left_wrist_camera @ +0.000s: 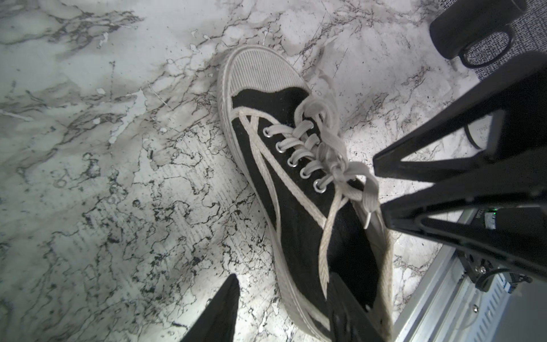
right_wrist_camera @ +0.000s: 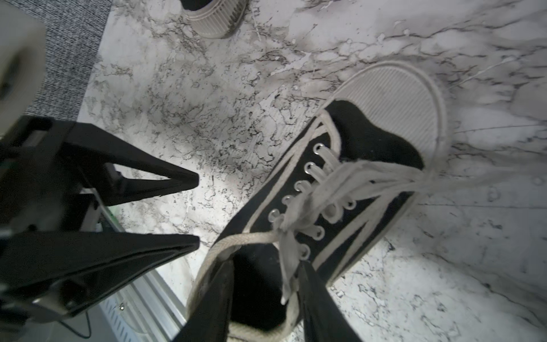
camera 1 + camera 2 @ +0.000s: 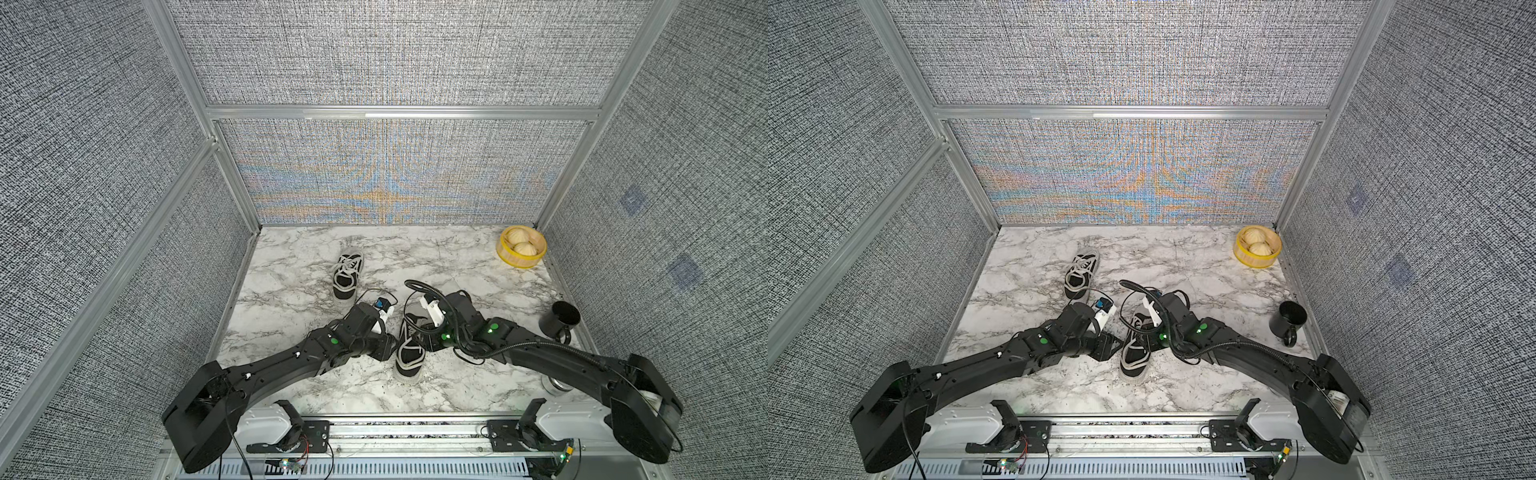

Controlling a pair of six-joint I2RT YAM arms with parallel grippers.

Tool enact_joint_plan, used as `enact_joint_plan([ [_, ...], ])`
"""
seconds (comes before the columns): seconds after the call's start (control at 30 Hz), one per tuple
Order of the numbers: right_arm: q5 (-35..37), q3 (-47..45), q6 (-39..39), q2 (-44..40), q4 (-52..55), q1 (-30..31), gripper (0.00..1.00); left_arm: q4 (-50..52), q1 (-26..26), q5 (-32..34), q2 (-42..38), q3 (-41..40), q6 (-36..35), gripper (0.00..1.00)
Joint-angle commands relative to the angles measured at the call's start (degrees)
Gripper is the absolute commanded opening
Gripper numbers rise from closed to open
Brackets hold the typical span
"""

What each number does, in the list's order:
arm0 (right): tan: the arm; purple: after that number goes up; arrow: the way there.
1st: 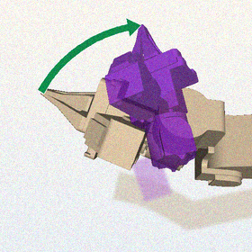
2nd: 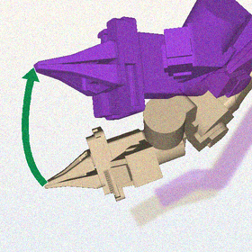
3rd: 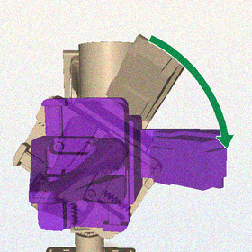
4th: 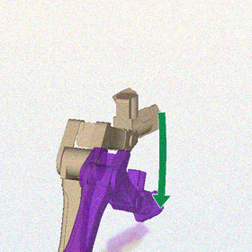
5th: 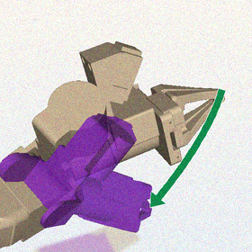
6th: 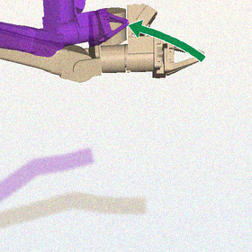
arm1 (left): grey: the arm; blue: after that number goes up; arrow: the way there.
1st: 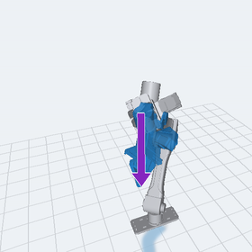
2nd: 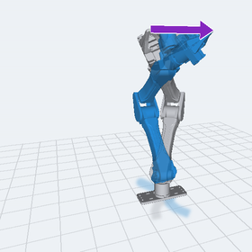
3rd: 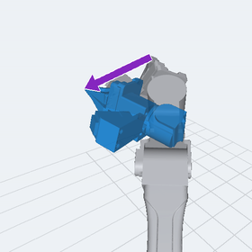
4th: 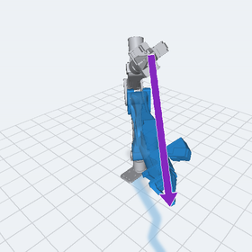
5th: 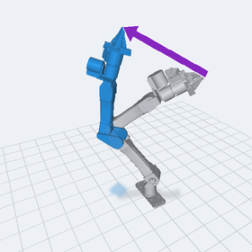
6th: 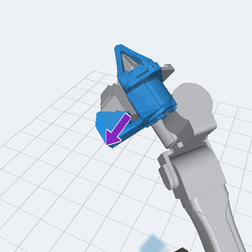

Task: Remove the insole from the shoe
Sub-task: Untie the shoelace on the shoe.

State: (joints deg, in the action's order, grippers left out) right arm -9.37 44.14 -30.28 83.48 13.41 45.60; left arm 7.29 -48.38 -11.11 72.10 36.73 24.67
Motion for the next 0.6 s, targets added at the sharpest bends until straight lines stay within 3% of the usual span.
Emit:
enact_joint_plan([
  [0.0,2.4,0.4,-0.8,0.5,0.9,-0.1,0.43,-1.6,0.0,-0.6,0.3,-0.1,0.1,0.50],
  [0.2,1.0,1.3,0.1,2.8,-0.1,-0.1,0.37,-1.4,0.0,-0.6,0.4,0.3,0.0,0.50],
  [0.43,-0.6,3.1,-0.2,3.3,-1.1,-0.5,0.12,-1.0,0.0,-1.5,-0.4,0.1,-0.2,0.50],
  [0.57,0.2,2.9,-0.6,1.9,-0.2,-1.0,0.04,-1.1,0.0,-4.0,0.1,0.3,-0.7,0.50],
])
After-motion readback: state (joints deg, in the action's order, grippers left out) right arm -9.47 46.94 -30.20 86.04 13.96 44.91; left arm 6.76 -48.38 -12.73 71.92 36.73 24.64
